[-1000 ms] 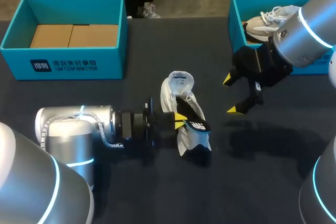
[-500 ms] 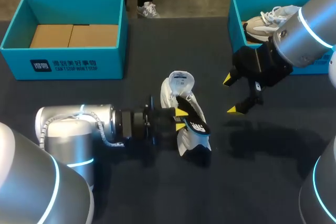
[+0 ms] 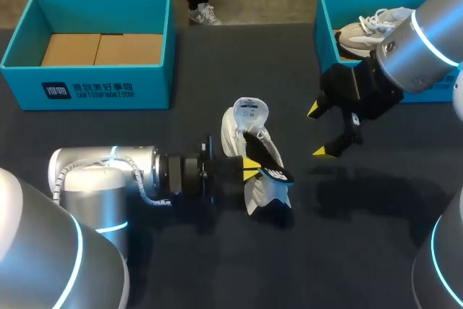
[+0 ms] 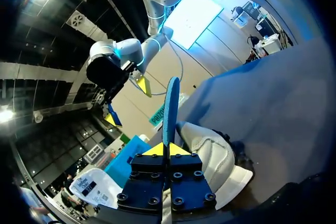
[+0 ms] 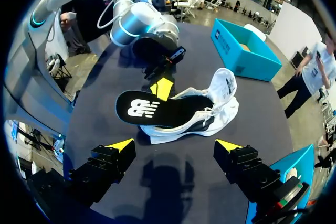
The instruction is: Take the shoe out of the shoebox, open the shoe tongue, remove and reinsert the insole, then place the shoe into the shoebox
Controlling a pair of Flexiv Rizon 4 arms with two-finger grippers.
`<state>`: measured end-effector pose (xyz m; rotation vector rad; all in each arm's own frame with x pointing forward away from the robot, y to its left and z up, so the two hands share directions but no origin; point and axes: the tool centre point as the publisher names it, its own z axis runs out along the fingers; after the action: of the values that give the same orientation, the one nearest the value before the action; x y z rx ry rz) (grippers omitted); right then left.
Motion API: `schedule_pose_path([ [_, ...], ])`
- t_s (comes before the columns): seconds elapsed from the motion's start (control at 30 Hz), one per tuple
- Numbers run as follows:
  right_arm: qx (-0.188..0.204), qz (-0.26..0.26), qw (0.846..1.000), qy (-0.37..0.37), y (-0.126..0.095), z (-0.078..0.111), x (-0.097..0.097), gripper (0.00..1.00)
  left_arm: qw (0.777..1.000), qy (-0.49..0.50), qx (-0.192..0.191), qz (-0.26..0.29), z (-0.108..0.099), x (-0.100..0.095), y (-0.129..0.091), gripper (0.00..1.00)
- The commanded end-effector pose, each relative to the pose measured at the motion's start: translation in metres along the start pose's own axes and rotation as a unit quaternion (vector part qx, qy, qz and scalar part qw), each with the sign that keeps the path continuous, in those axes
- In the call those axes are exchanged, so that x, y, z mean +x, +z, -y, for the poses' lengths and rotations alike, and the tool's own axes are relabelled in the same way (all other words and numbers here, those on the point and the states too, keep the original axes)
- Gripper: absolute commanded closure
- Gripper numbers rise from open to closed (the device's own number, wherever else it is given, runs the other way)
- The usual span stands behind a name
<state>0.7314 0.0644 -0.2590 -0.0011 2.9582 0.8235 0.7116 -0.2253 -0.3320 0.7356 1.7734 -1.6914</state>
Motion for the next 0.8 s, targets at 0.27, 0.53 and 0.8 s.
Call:
schedule_pose_path([
  [0.27,0.000,0.000,1.000,0.000,0.001,0.000,-0.001,0.00,1.000,0.006,-0.020,-0.004,-0.021,-0.003,-0.001,1.00],
  [0.53,0.000,0.000,1.000,0.000,0.001,0.000,-0.001,0.00,0.999,0.010,-0.032,-0.001,-0.026,-0.003,-0.005,0.85],
  [0.8,0.000,0.000,1.000,0.000,0.001,0.000,-0.001,0.00,1.000,0.018,-0.010,0.004,-0.007,-0.008,0.000,0.75],
])
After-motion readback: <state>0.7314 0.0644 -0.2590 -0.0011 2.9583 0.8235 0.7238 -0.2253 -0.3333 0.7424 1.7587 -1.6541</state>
